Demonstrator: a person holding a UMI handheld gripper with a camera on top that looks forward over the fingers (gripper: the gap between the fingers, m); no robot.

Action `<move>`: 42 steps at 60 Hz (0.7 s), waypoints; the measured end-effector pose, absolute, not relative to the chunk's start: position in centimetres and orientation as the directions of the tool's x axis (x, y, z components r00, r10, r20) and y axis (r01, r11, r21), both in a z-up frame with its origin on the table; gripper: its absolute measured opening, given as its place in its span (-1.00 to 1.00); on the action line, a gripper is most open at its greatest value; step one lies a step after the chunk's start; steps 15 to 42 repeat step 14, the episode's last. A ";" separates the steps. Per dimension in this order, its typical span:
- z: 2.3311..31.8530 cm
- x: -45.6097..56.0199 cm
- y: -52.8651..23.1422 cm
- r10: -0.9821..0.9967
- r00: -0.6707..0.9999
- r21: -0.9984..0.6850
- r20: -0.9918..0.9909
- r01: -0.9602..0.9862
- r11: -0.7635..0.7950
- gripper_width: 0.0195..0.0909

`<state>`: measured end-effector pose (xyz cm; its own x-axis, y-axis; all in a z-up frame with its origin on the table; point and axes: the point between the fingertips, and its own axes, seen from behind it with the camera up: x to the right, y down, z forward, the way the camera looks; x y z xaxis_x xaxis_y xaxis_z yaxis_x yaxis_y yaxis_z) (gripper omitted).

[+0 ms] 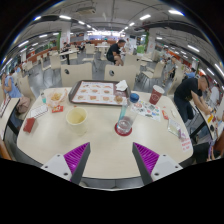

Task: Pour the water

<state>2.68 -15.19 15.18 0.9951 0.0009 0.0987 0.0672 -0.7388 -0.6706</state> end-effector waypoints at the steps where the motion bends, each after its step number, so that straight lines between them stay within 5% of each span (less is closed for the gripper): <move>1: 15.2 2.7 -15.3 0.004 0.995 -0.670 0.101 0.071 -0.739 0.84; 42: 15.8 3.3 -15.7 0.024 0.994 -0.678 0.105 0.089 -0.729 0.84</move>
